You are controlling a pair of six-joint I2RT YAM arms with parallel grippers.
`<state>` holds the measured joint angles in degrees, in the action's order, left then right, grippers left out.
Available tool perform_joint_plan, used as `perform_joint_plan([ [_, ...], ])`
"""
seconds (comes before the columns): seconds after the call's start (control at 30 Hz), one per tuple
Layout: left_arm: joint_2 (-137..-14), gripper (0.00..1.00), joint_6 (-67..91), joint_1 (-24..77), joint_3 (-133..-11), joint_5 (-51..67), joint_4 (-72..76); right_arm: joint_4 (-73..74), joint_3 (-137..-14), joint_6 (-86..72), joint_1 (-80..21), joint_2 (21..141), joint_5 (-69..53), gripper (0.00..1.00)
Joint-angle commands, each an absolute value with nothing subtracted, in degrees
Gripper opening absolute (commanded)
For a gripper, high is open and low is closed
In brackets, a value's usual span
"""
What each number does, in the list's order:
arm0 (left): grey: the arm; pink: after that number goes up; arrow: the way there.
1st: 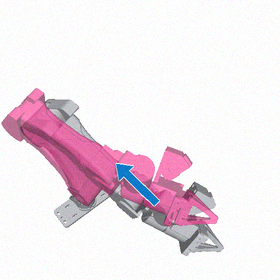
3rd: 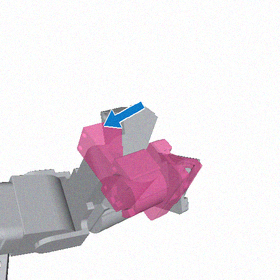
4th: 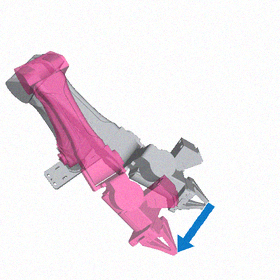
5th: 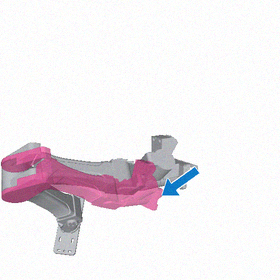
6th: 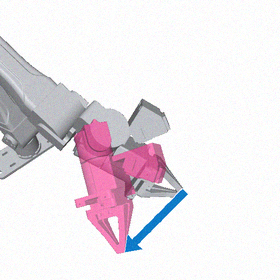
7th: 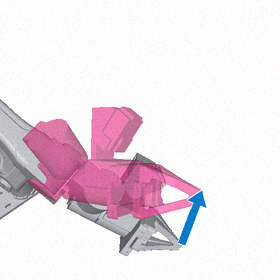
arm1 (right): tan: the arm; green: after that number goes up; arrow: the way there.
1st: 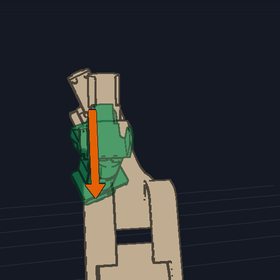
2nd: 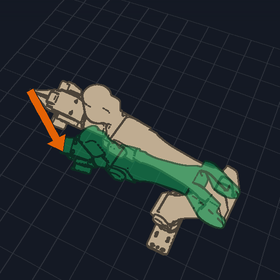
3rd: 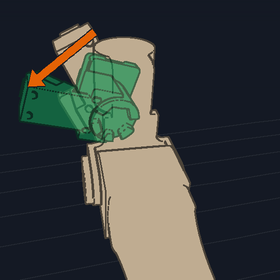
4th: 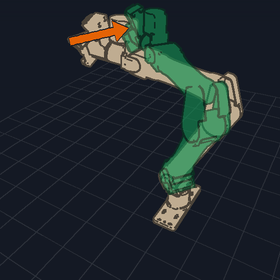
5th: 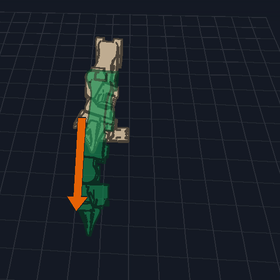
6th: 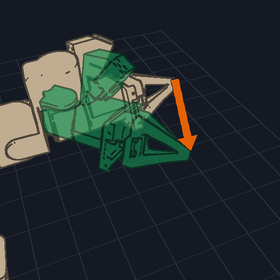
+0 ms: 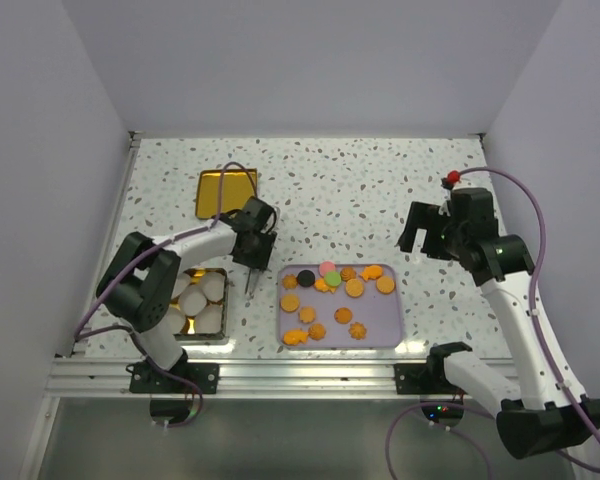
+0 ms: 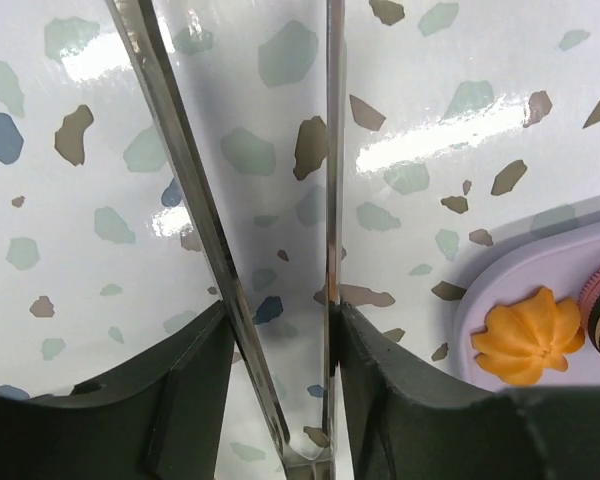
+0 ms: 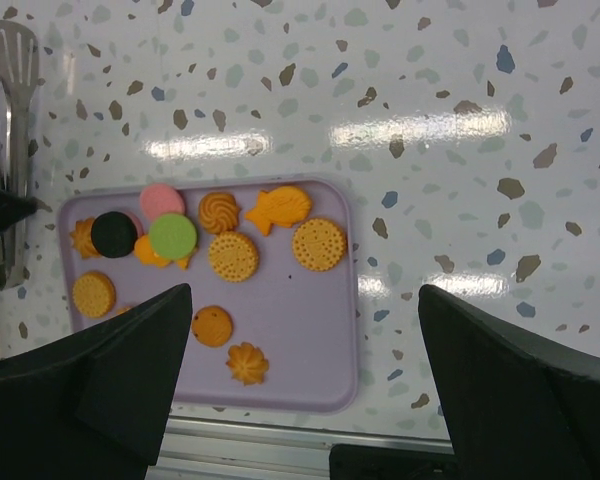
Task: Pack the cookies
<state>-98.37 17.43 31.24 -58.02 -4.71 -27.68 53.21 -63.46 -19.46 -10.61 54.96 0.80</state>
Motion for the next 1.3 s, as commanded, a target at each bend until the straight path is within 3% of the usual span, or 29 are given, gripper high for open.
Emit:
perform_joint_plan([
  [0.0, -98.62, 0.49, 16.44, 30.15, -60.46, -0.44, -27.06, 53.17, -67.14, -18.63, -11.34, 55.55, 1.15, 0.99],
  [0.2, -93.08, 0.49, 16.00, 29.88, -69.59, -0.26, -33.73, 50.89, -69.61, -22.49, -11.51, 57.65, -4.64, 0.99],
  [0.47, -84.73, 0.46, 15.91, 30.15, -73.83, 1.23, -38.32, 39.74, -70.84, -34.43, -11.78, 63.45, -23.53, 0.99],
  [0.73, -79.02, 0.42, 17.93, 31.11, -74.26, 1.66, -40.69, 30.24, -72.85, -42.80, -20.47, 69.86, -25.84, 0.99],
  [0.87, -76.56, 0.47, 18.11, 31.46, -75.23, 3.69, -42.09, 29.79, -72.42, -44.03, -21.80, 70.58, -25.31, 0.99],
  [1.27, -66.80, 0.53, 24.86, 31.47, -67.60, 25.39, -32.71, 19.87, -69.08, -52.46, -29.44, 75.85, -29.44, 0.99],
])
